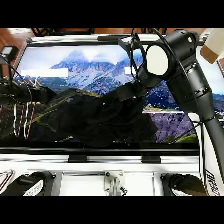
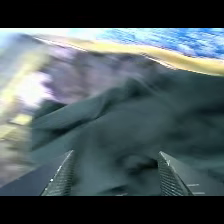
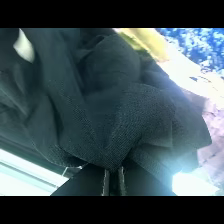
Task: Fold the shirts.
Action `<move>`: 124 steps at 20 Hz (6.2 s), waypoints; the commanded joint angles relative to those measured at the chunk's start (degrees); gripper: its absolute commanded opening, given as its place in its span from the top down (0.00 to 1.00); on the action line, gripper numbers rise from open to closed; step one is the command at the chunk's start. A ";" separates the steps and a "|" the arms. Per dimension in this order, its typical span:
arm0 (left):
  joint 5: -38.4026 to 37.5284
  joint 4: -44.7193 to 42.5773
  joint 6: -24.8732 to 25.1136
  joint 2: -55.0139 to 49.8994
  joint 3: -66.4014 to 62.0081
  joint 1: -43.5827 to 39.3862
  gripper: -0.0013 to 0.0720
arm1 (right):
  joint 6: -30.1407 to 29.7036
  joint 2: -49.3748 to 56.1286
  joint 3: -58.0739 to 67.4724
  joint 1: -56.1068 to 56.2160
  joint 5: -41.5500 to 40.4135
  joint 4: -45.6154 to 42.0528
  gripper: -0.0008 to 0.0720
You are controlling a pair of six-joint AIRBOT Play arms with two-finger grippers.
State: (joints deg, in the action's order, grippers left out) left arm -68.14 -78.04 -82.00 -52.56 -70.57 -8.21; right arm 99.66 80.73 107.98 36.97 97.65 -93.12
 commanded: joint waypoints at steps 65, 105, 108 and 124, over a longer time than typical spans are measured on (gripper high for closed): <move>-9.16 -7.21 4.39 18.75 13.51 7.76 0.92 | 1.73 -6.73 0.04 -0.02 1.57 -19.15 0.86; -9.07 -16.87 4.17 9.40 18.47 -50.97 0.92 | -15.02 -16.09 0.04 -4.48 -5.29 -17.20 0.86; -5.42 -16.87 -3.56 5.77 18.47 -50.45 0.92 | -16.61 -16.09 0.04 -4.48 -7.76 -12.66 0.86; -20.76 -27.04 -16.39 8.28 18.45 -49.90 0.92 | -17.22 -16.06 0.04 -4.48 -7.76 -7.17 0.86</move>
State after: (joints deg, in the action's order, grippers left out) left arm -88.49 -103.57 -94.26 -45.43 -52.07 -58.17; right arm 82.30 64.66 107.98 32.49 90.19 -102.06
